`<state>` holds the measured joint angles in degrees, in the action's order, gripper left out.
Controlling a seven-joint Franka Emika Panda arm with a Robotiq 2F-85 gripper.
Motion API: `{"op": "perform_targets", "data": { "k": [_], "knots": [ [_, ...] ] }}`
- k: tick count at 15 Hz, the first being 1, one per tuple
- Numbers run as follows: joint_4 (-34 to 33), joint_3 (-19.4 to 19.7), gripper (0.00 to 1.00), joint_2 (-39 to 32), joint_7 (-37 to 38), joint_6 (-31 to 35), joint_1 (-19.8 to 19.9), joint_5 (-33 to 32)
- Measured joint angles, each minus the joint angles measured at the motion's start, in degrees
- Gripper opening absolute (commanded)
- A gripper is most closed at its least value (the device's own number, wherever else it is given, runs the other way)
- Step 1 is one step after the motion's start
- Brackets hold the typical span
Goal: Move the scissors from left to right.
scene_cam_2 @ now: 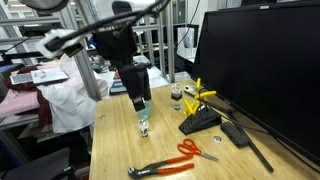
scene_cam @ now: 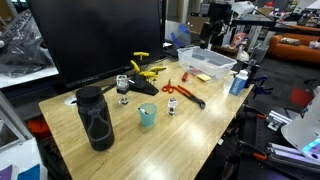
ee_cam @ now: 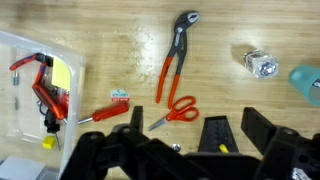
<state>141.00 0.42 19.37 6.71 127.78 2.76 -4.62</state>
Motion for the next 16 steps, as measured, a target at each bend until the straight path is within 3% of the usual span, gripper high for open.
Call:
{"op": "perform_targets", "data": {
  "k": [7,16],
  "knots": [
    [-11.1,-0.2,1.0,-17.8,9.8,0.1,-0.2,4.2],
    [-12.8,0.1,1.0,-20.2,12.5,-0.5,-0.2,5.1]
  ]
}}
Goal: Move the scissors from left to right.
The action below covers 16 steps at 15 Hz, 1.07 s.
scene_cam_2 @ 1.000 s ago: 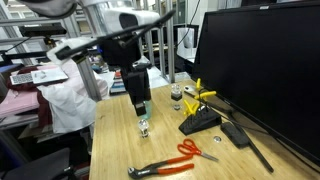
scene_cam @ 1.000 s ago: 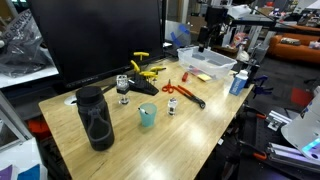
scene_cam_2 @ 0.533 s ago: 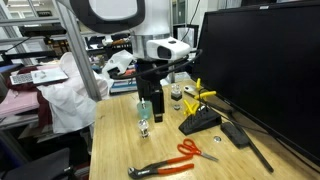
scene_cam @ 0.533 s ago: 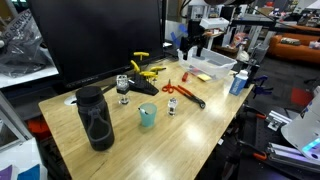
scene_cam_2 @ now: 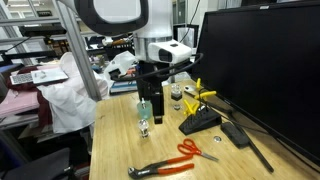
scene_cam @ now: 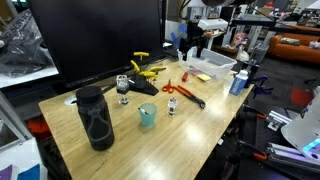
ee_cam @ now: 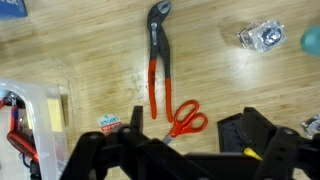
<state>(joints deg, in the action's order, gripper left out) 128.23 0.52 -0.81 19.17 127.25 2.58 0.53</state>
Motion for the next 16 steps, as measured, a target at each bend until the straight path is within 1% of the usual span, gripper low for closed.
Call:
{"op": "perform_targets", "data": {
  "k": [2,5,9,12,16],
  "knots": [
    [-0.5,0.6,1.0,-2.8,3.6,1.0,0.0,1.2],
    [-2.2,1.6,1.0,-9.6,9.4,4.8,0.1,3.2],
    [-5.8,2.4,1.0,-17.4,12.0,9.5,0.1,11.0],
    [-8.8,3.3,1.0,-21.0,13.3,10.9,0.1,15.4],
    [-12.5,4.4,1.0,-24.9,18.5,11.2,-0.1,16.4]
  ]
}}
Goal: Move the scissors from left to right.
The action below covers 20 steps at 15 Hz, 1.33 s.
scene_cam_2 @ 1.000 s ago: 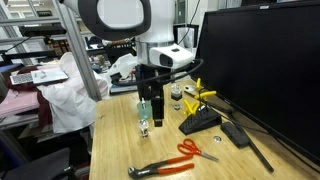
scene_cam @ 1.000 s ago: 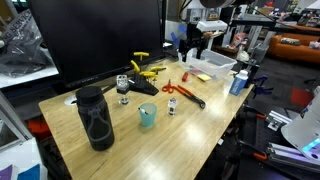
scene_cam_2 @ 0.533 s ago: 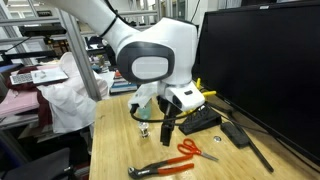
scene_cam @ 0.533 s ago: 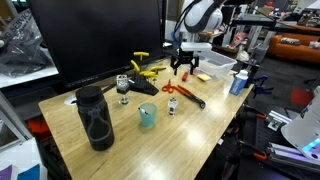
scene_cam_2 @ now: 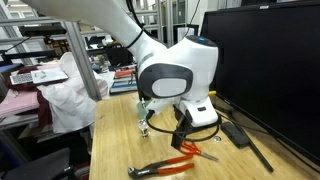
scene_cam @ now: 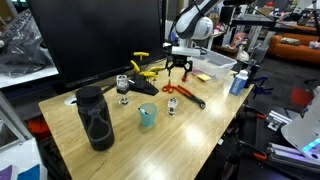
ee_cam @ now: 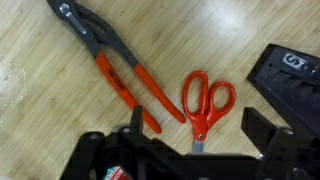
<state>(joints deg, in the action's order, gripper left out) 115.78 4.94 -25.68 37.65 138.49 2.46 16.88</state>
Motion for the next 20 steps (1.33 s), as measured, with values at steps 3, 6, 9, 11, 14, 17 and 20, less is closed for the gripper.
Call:
{"op": "perform_targets", "data": {
  "k": [3,6,9,11,14,17,20],
  "knots": [
    [-2.8,0.0,1.0,-2.9,3.8,0.0,-0.9,-0.1],
    [-4.9,0.6,1.0,-5.4,7.5,0.0,-2.0,-0.8],
    [-6.5,1.0,1.0,-7.3,9.6,0.0,-2.3,-1.3],
    [-7.4,1.0,1.0,-8.6,9.7,-0.1,-2.4,-1.3],
    [-8.1,1.0,1.0,-10.0,10.2,-0.2,-2.6,-1.4],
    [-8.6,1.2,1.0,-10.8,11.0,-0.2,-2.8,-2.0],
    [-8.6,1.4,1.0,-11.0,11.2,-0.6,-2.8,-2.1]
  ]
}}
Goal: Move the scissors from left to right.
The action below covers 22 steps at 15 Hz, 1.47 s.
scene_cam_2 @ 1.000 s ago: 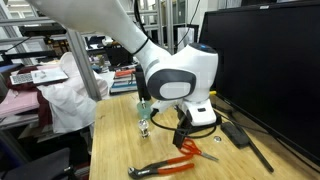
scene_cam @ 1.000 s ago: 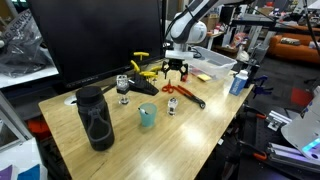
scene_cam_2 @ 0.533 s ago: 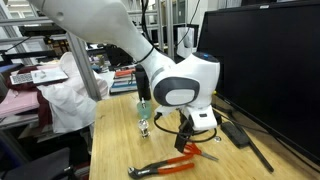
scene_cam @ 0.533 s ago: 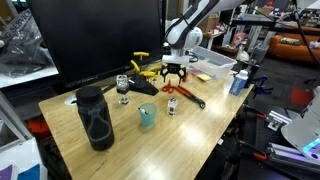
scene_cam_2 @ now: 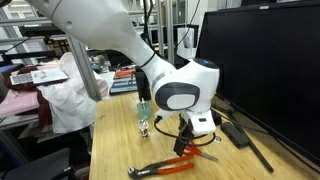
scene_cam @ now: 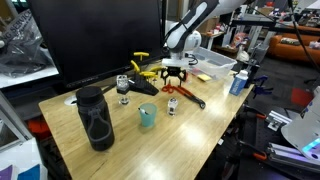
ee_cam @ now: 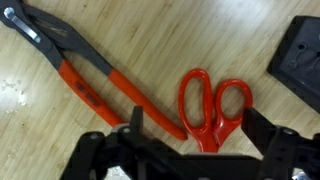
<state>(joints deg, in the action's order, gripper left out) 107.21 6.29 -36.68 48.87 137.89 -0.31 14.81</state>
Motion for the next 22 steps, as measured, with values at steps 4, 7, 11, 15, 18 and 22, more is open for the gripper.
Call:
{"op": "perform_targets", "data": {
  "k": [4,7,11,15,18,22],
  "knots": [
    [0.1,0.0,1.0,0.0,0.0,-1.9,-0.2,-0.2],
    [0.5,0.0,1.0,0.0,0.1,-3.2,-0.2,-0.9],
    [1.8,1.1,1.0,0.0,2.7,-3.3,-1.1,-4.0],
    [2.7,1.6,1.0,0.0,4.4,-3.5,-1.7,-5.9],
    [2.8,1.7,1.0,0.0,4.6,-3.5,-1.7,-6.4],
    [2.7,1.6,1.0,0.0,4.6,-3.5,-1.8,-6.4]
  ]
}}
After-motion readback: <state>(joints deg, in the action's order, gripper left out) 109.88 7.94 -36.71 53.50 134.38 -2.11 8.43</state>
